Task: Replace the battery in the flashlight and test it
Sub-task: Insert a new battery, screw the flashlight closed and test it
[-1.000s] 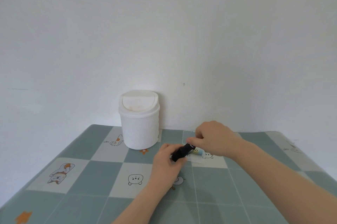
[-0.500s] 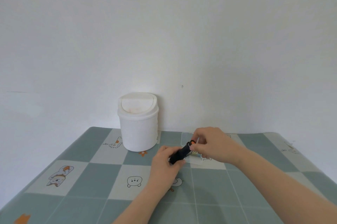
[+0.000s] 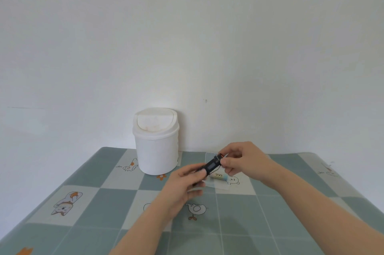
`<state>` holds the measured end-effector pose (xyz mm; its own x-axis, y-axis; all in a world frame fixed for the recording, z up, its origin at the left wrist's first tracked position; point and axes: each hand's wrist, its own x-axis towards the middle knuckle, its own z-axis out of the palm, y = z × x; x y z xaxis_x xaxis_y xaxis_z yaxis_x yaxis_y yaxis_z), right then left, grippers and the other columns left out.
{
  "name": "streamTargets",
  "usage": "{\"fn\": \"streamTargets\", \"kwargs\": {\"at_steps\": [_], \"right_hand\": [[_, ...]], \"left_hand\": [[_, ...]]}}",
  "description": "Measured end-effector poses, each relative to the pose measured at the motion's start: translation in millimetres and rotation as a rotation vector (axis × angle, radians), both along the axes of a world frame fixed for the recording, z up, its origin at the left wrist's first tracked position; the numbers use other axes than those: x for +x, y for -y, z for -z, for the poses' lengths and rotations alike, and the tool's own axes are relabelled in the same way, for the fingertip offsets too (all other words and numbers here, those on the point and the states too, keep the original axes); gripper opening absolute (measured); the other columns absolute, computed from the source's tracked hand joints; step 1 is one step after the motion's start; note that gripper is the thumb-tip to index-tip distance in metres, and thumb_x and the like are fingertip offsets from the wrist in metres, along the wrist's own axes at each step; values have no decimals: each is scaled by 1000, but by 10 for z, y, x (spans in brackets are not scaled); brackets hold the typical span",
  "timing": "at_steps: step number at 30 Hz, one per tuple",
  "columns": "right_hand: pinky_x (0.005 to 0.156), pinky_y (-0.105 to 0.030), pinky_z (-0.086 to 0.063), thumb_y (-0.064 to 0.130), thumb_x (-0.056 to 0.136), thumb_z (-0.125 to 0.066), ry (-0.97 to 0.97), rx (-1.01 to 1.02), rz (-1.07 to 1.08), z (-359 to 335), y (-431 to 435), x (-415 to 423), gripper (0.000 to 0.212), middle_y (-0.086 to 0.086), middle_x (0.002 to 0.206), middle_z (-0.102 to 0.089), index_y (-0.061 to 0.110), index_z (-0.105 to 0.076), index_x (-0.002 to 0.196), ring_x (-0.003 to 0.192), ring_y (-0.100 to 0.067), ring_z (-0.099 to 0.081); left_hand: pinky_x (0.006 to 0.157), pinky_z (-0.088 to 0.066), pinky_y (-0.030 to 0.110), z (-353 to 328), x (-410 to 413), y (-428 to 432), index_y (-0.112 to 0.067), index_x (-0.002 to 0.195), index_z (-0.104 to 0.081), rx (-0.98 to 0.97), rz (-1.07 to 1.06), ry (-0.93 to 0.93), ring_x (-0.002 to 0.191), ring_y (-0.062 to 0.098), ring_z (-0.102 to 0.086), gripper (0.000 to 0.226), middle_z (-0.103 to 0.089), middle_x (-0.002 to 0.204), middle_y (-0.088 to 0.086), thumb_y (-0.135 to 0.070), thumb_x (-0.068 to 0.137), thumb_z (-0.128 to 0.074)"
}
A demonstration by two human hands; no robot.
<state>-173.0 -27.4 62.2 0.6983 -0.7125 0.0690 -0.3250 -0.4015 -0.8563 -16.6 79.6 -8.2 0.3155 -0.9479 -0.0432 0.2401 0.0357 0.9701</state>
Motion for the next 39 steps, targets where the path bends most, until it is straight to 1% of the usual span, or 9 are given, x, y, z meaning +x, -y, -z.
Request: {"fn": "streamTargets", "kwargs": {"at_steps": [5,9,11,16,19,23,26,33,39], "right_hand": [[60,-23,-57,4,83,-66,99,78,36,48,5,27,6,-9,68,-67,4,-69,89,58,-15,-65],[57,-22,-56,7,83,-68,118,107,102,80,25,25,10,-8,67,-68,0,-69,90,56,-14,-64],[57,-20,-56,7,83,-68,122,124,114,82,40,13,11,-8,68,-68,0,-70,91,55,-12,-64],[56,-18,-55,7,82,-68,126,81,124,92,30,19,10,-7,67,-68,2,-71,90,56,-11,-63],[55,-18,-54,7,81,-69,121,62,133,112,17,32,11,-8,68,-68,2,-71,90,57,-13,-63],[55,-18,-53,8,81,-69,126,79,140,112,29,18,12,-7,69,-69,2,-71,92,57,-12,-63],[55,-19,-52,7,81,-69,132,84,139,116,33,17,12,-6,66,-68,2,-71,92,54,-11,-61],[56,-18,-53,8,80,-70,144,49,128,115,-3,67,9,-8,68,-69,6,-72,88,55,-11,-61],[56,-17,-52,9,81,-70,146,70,152,126,23,13,9,-5,66,-68,4,-73,88,54,-10,-60]], "left_hand": [[39,-48,17,-92,59,43,-3,102,-65,238,45,-167,41,10,-53,51,-65,61,8,-49,92,-46],[54,-57,20,-79,87,90,0,103,-60,38,-60,-266,55,14,-67,14,-69,80,15,-4,90,-57],[61,-59,21,-83,106,84,-1,109,-60,-13,-69,-248,67,17,-71,29,-68,95,17,12,84,-57],[57,-60,24,-116,64,73,3,108,-61,183,-26,-279,65,22,-70,43,-71,91,22,-35,90,-59],[47,-56,21,-71,59,105,7,110,-62,308,-30,-231,50,17,-67,55,-73,73,18,-43,91,-52],[60,-61,24,-50,116,101,4,108,-60,146,-34,-319,63,19,-69,20,-71,82,19,-3,89,-58],[74,-60,27,-38,142,84,-3,109,-59,45,-38,-336,82,26,-69,37,-68,101,23,20,80,-55],[48,-57,22,-50,72,105,7,109,-63,293,-1,-303,51,16,-66,52,-71,78,19,-41,91,-53],[67,-61,28,-40,95,100,1,94,-60,57,-21,-336,75,27,-69,14,-68,93,21,10,84,-58]]}}
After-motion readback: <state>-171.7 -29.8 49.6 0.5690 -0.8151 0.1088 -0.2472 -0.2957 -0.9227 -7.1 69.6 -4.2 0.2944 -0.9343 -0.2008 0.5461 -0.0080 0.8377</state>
